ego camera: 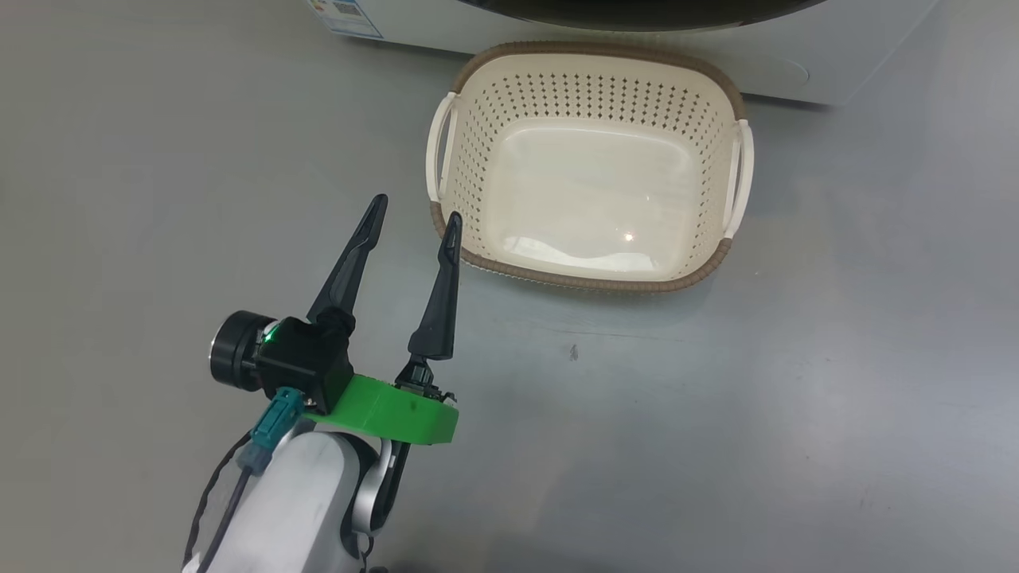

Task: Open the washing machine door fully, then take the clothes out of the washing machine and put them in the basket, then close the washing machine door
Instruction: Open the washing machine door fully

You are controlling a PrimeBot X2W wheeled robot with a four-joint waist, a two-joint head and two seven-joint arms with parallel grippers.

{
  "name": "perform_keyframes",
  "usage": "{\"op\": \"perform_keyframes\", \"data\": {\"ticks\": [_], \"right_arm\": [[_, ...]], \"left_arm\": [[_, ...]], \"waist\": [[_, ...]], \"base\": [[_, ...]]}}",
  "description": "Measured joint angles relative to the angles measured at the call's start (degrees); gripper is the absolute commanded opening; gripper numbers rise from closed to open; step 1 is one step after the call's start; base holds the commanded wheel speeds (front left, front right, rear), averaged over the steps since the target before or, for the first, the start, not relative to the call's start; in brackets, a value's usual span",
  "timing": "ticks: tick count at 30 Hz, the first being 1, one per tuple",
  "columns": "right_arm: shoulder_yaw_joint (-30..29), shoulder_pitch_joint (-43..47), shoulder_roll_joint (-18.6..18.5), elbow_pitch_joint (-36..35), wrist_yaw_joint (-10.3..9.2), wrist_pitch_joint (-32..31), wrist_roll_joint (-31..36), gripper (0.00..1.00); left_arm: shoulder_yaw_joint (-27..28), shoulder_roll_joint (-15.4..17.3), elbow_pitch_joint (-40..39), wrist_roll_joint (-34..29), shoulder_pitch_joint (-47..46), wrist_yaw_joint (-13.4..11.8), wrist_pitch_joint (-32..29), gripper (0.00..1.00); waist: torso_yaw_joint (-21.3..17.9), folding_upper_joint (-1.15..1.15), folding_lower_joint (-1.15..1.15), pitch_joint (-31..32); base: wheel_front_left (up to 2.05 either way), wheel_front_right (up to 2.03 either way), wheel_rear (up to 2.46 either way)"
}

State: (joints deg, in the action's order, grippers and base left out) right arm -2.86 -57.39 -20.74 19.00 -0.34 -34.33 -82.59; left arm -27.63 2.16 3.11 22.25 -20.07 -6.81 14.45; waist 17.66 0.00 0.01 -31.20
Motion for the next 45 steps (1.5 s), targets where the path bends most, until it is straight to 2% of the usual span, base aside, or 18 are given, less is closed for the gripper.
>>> {"op": "perform_keyframes", "data": {"ticks": [4,8,15,39,45], "right_arm": [[0.19,-2.51,-0.1,0.55,-0.44,-1.26,-0.2,0.0],[0.15,-4.53,0.05,1.54,-1.89,-2.45,-1.86,0.0],[-0.05,-6.73,0.23,3.67,-2.34,-4.17,-3.15,0.0],[0.37,-8.35,-0.77,7.75,-2.27,-14.03,-8.99,0.0],[0.91,-7.62,-0.81,8.16,-1.51,-17.42,-10.65,0.0]], "left_arm": [[-0.22,-0.02,-0.34,0.43,-0.26,-0.01,0.0,1.0],[-0.35,-0.08,-0.59,0.44,-0.49,-0.01,0.0,1.0],[-0.46,-0.13,-0.67,0.42,-0.95,-0.01,0.0,1.0],[-0.15,-0.26,-0.27,-0.07,-1.55,-0.01,0.0,1.0],[0.36,-0.27,-0.09,-0.19,-1.64,-0.01,0.0,1.0]], "waist": [[1.02,0.0,0.0,-0.96],[1.95,0.0,0.0,-1.68],[2.66,0.0,0.0,-2.59],[1.58,0.0,0.0,-2.91],[1.1,0.0,0.0,-2.52]], "base": [[0.0,0.0,0.0],[0.0,0.0,0.0],[0.0,0.0,0.0],[0.0,0.0,0.0],[0.0,0.0,0.0]]}}
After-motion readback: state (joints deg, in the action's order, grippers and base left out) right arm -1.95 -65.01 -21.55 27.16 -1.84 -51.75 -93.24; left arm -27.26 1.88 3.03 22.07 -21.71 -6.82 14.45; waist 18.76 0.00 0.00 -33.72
